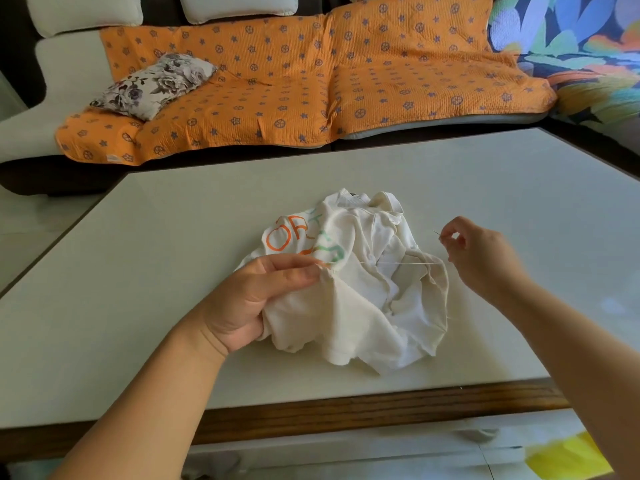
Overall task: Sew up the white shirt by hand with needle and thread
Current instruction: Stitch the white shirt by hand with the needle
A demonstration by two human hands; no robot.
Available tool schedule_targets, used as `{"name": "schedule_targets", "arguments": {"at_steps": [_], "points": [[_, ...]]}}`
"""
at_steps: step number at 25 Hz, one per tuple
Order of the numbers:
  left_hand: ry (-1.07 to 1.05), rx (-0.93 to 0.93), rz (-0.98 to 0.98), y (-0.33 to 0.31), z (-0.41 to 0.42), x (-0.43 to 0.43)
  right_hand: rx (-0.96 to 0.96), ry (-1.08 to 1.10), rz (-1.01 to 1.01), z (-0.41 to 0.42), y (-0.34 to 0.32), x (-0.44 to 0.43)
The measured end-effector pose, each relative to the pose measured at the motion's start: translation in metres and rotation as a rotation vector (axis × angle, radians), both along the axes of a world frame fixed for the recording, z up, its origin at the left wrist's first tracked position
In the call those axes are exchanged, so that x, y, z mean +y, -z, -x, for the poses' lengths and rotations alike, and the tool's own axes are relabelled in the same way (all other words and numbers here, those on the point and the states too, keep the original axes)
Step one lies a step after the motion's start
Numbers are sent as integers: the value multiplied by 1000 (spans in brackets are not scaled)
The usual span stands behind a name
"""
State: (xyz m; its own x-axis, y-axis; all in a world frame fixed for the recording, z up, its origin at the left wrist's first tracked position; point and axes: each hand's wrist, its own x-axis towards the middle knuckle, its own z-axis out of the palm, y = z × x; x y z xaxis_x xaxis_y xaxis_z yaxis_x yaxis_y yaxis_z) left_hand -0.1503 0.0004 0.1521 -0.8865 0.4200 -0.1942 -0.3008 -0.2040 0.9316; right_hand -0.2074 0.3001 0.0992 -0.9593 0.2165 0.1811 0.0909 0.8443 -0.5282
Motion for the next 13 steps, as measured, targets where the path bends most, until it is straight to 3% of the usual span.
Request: {"name": "schedule_targets", "arguments": {"at_steps": [3, 6, 9, 11, 13], "points": [[-52, -9, -26, 0, 1, -4, -20, 18, -45, -2, 4, 4], [-3, 25, 101, 1, -1, 0, -37, 21, 35, -12, -11, -14], [5, 188, 368, 1, -5, 11, -17, -89, 472, -43, -52, -53], [1, 256, 438, 1, -7, 18, -174, -236, 749, -75, -71, -78], [-13, 315, 472, 2, -9, 23, -348, -346, 876, -98, -76, -94]]}}
